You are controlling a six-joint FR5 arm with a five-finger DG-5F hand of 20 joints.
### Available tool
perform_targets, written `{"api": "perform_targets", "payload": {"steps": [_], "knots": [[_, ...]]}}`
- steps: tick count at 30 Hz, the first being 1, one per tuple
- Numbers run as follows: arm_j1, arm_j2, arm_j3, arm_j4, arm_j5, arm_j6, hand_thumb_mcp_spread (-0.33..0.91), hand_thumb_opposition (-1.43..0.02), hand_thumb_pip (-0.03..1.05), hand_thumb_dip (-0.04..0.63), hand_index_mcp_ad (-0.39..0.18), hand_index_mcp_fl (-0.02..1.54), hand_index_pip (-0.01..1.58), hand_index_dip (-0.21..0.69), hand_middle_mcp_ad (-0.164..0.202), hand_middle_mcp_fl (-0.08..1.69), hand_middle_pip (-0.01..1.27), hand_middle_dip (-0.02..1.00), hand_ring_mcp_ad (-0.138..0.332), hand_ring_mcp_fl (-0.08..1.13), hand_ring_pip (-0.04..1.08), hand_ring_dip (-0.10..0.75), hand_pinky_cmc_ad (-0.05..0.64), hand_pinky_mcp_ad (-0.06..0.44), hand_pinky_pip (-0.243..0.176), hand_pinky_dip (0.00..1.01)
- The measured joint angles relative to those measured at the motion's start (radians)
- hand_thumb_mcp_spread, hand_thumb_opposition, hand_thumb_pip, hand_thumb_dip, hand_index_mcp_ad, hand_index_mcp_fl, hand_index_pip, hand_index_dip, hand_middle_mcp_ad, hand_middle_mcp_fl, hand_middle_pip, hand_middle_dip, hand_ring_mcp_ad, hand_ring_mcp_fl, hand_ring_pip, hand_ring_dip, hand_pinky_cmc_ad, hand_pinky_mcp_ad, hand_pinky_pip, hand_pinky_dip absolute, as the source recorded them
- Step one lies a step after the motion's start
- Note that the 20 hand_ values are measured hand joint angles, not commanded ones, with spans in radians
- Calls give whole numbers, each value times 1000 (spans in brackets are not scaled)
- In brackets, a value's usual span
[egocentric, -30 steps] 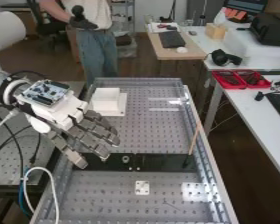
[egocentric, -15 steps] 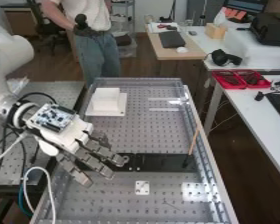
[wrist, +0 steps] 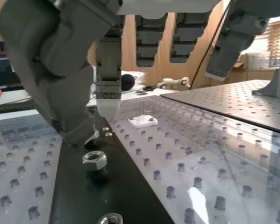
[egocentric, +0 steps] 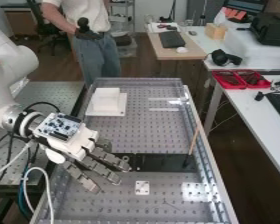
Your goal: Grab the larger nut and place it in the white container
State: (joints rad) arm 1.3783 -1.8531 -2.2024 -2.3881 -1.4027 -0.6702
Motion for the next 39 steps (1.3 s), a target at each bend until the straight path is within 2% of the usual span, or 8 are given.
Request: {"api": "perform_targets", "payload": {"steps": [13,25,39], "knots": [[-20,-20,6,13,-63,-78,328,-878,716,190,-202,9,1559,173,-5,21,119,222,87,0,82,126,318,248,-93,482],[5,5,-12,3,-28,-63,328,-878,721,188,-202,9,1559,173,-2,24,119,222,87,2,93,126,318,246,-93,492],[12,-22,-9,17,-16,-63,328,-878,721,188,-201,9,1559,171,-2,21,119,222,87,2,93,126,318,246,-93,506]]}}
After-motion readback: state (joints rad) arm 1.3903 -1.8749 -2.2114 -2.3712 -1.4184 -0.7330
